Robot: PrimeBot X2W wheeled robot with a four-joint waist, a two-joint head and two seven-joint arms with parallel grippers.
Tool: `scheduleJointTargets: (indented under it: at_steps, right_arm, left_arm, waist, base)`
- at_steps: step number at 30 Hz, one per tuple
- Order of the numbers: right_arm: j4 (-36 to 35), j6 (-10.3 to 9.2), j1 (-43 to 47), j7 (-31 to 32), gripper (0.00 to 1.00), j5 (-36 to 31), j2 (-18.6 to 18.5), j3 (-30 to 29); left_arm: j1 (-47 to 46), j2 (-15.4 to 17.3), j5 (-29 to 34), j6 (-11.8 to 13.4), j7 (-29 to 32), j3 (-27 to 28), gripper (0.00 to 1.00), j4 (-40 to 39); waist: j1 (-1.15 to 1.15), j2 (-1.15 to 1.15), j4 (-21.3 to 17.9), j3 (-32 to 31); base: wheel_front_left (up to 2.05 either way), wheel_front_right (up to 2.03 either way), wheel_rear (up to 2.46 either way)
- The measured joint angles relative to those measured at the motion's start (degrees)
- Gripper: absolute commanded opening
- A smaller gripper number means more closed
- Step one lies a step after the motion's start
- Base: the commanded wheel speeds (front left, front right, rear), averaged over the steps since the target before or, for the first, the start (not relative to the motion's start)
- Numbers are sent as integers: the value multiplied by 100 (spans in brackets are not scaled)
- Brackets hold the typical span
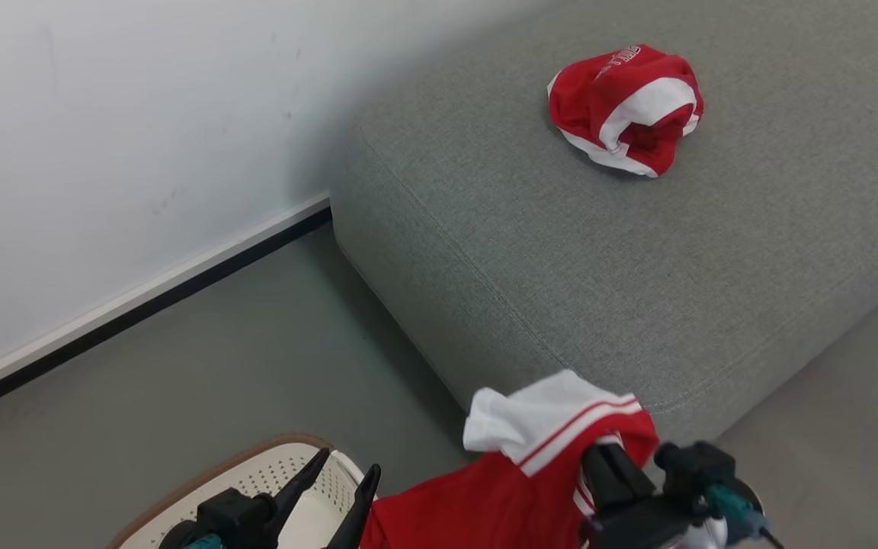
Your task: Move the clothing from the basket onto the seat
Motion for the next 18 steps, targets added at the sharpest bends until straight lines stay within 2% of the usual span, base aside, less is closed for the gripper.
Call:
scheduleJointTargets:
  at_steps: [7,12,18]
  right_arm:
    - [-141,0,-1023,220,0,170,-158,99]
    - [-266,0,-2444,522,0,669,-893,88]
    - [137,0,-4324,636,0,1107,-1708,-662]
  left_arm:
    - [-199,125,230,46,177,-80,100,-188]
    - [-663,279,692,44,439,-264,100,-475]
    - [-1200,428,1170,43,728,-396,100,-1104]
  waist:
    - [0,0,33,265]
    - [1,0,150,655]
    - [1,1,323,1335]
  base:
    - [0,0,0]
    - [0,0,0]
    - [0,0,0]
